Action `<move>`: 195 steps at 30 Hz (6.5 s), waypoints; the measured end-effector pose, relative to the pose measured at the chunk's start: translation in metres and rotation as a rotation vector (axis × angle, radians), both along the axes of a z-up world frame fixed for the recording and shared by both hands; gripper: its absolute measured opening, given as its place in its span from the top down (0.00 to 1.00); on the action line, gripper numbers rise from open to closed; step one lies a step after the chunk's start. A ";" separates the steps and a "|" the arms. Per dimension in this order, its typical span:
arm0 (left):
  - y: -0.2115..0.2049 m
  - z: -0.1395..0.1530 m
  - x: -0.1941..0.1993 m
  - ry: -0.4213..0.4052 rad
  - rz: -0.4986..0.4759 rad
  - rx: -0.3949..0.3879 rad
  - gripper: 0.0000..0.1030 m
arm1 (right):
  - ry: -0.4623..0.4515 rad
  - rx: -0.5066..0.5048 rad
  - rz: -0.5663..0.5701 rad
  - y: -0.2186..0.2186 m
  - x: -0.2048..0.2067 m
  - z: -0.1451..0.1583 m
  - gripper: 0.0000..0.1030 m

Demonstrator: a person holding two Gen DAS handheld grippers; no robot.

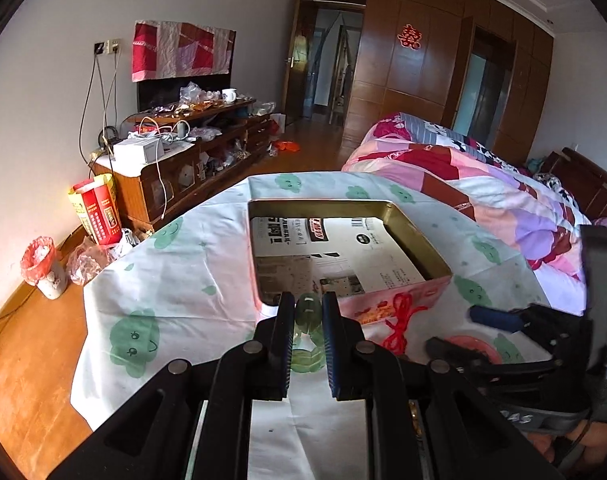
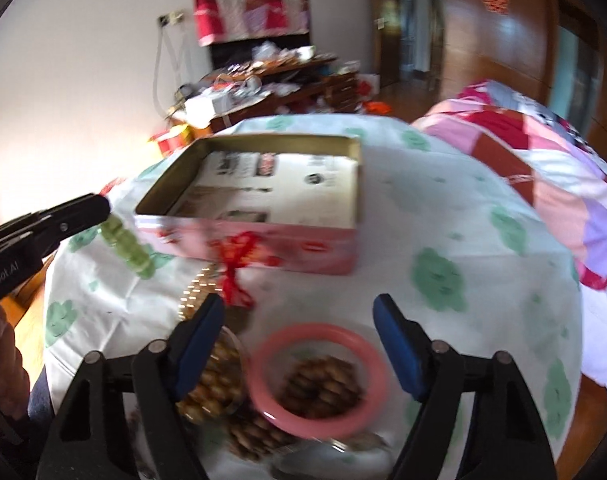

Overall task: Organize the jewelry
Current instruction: 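Lift the green bangle with the left tool while the right tool grasps the red string pendant, then carry both items into the tin and open both tools to release them, then withdraw both tools from the tin back toward the jewelry, then close the left tool on the silver bangle beside the pearls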

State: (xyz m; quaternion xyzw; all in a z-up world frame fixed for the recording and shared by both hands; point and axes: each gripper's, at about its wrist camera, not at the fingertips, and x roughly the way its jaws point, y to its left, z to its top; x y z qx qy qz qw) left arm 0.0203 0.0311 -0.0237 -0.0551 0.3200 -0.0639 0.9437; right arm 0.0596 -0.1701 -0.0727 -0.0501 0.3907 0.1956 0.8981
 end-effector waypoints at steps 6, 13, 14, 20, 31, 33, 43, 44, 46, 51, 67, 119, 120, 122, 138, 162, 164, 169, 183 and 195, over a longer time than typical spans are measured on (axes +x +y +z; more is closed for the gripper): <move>0.010 -0.004 0.005 0.016 0.010 -0.020 0.87 | 0.056 -0.017 0.051 0.022 0.015 -0.011 0.42; 0.008 -0.008 0.007 0.035 -0.005 -0.032 0.87 | 0.099 -0.023 0.085 0.037 0.026 -0.022 0.90; 0.008 -0.007 0.007 0.033 -0.006 -0.030 0.87 | 0.097 -0.018 0.090 0.036 0.025 -0.022 0.90; 0.005 -0.002 0.004 0.023 -0.016 -0.026 0.87 | 0.028 0.014 0.107 0.032 0.012 -0.006 0.94; 0.004 0.012 0.007 -0.010 -0.011 -0.008 0.87 | -0.038 0.018 0.100 0.026 0.013 0.024 0.94; 0.004 0.012 0.009 -0.009 -0.008 -0.005 0.87 | -0.052 0.012 0.098 0.026 0.013 0.027 0.94; 0.004 0.019 0.013 -0.028 -0.004 0.014 0.87 | -0.072 0.015 0.091 0.022 0.018 0.034 0.94; 0.004 0.020 0.013 -0.029 -0.005 0.015 0.87 | -0.077 0.017 0.090 0.021 0.018 0.035 0.94; 0.004 0.020 0.014 -0.030 -0.003 0.020 0.87 | -0.081 0.020 0.088 0.020 0.018 0.037 0.94; 0.004 0.022 0.019 -0.029 0.005 0.029 0.87 | -0.088 0.023 0.080 0.016 0.021 0.039 0.94; 0.000 0.050 0.044 -0.097 -0.009 0.054 0.87 | -0.128 0.013 0.053 0.010 0.037 0.054 0.94; 0.022 -0.008 0.071 0.048 0.122 0.063 0.25 | -0.132 -0.136 -0.064 -0.003 0.075 0.026 0.40; 0.024 -0.010 0.067 0.052 0.129 0.053 0.25 | -0.132 -0.134 -0.064 -0.004 0.074 0.026 0.40; 0.026 -0.013 0.062 0.060 0.137 0.042 0.25 | -0.133 -0.128 -0.068 -0.010 0.067 0.027 0.40; 0.003 -0.032 0.024 0.122 0.108 0.092 0.25 | -0.110 -0.135 -0.122 -0.043 0.036 0.015 0.33; -0.016 -0.046 0.010 0.174 0.066 0.138 0.25 | -0.081 -0.155 -0.163 -0.063 0.023 -0.004 0.33; -0.017 -0.045 0.006 0.172 0.065 0.134 0.25 | -0.076 -0.149 -0.166 -0.066 0.021 -0.005 0.33; -0.023 -0.040 -0.007 0.153 0.042 0.111 0.25 | -0.064 -0.136 -0.172 -0.071 0.008 -0.009 0.33; -0.066 -0.049 -0.017 0.176 -0.109 0.149 0.55 | -0.064 -0.098 -0.188 -0.075 -0.016 -0.017 0.26; -0.066 -0.048 -0.019 0.196 -0.190 0.064 0.88 | -0.061 -0.094 -0.191 -0.077 -0.015 -0.019 0.23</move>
